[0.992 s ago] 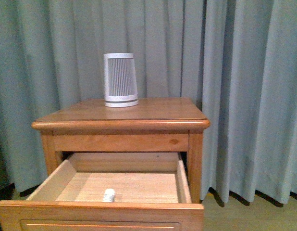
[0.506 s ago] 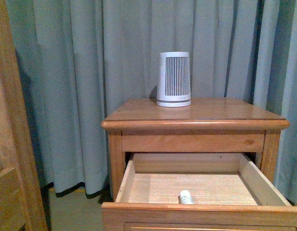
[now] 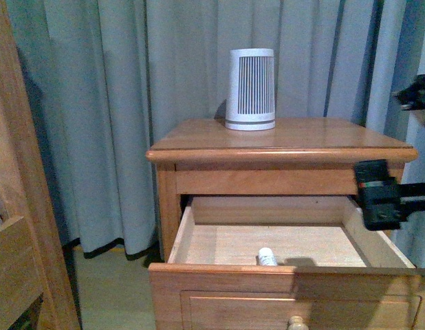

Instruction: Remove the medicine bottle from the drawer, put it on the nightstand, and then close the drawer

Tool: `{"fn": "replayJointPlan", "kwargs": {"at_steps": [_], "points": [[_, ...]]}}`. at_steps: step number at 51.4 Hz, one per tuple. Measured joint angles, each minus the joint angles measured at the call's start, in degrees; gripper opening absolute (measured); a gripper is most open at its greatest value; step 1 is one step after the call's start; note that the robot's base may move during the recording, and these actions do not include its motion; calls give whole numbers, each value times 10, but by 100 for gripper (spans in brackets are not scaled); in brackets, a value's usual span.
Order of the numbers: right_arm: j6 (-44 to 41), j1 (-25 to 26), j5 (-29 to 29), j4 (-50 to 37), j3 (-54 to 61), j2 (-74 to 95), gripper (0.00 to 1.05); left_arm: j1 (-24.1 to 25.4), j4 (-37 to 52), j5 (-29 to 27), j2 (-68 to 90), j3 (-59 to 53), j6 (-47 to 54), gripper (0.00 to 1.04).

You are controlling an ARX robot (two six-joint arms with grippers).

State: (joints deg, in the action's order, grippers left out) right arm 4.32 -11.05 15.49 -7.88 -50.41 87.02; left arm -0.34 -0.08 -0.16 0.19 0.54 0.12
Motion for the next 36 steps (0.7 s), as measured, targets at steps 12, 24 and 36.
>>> {"fn": "replayJointPlan", "kwargs": {"at_steps": [12,24,36], "points": [[62,-31,-9,118,-216,209,98,0,0,0,0,0,0,98],[122,-48,-20,181,-398,389,98,0,0,0,0,0,0,98],[151,-52,-14,211,-480,484,98,0,0,0,0,0,0,98]]}}
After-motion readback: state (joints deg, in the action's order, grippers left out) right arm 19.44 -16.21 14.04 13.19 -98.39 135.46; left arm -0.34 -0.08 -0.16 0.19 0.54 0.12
